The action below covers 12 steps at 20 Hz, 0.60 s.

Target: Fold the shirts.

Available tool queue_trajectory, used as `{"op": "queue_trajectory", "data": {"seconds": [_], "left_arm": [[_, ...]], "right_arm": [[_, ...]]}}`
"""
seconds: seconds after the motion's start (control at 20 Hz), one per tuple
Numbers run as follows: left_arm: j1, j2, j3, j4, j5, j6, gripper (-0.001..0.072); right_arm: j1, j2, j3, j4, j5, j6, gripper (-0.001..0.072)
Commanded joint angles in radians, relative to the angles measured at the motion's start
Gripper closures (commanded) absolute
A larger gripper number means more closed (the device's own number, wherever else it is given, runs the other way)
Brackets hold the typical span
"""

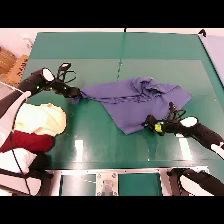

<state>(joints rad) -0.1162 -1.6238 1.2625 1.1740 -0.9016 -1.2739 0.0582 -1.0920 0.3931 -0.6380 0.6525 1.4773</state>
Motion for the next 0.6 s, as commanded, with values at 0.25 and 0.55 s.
{"op": "queue_trajectory", "data": {"seconds": [0.25, 0.55], "left_arm": [[0.002, 0.024, 0.016, 0.173, -0.222, -0.026, 0.0687], [0.001, 0.106, -0.129, 0.102, -0.439, -0.081, 0.0688]], "right_arm": [[-0.112, -0.038, 0.162, -0.283, 0.265, -0.028, 0.0700], [-0.426, -0.040, 0.307, -0.455, 0.278, 0.021, 0.0700]]}}
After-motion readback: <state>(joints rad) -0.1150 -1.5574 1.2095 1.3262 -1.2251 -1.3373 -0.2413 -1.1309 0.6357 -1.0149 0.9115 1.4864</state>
